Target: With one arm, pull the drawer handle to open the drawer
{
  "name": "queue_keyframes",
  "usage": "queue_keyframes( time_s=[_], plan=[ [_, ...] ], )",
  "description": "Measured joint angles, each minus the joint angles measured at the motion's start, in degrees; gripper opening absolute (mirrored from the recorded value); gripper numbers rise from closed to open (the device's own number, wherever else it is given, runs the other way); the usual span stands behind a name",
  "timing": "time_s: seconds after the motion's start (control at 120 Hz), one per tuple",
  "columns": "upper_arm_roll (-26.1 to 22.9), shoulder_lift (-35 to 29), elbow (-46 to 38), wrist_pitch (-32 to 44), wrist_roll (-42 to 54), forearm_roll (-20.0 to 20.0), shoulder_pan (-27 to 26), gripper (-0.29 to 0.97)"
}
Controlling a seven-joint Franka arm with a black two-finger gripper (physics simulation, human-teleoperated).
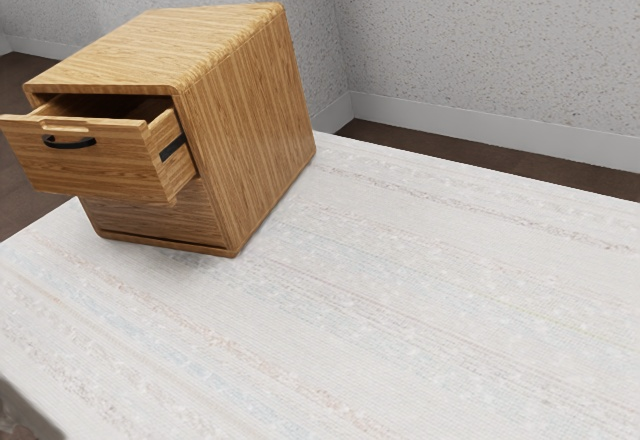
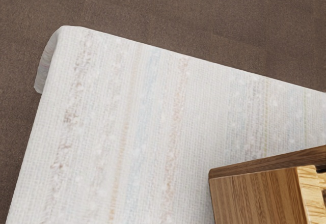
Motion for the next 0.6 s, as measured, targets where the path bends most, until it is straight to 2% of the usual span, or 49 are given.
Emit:
queue_keyframes(
  time_s=[0.2,0.6],
  plan=[
    [0.09,0.68,-2.40,3.54,-0.37,0.29,-2.35,0.68],
    [-0.01,0.63,-2.59,6.38,-0.78,-0.57,-0.17,0.68]
  ],
)
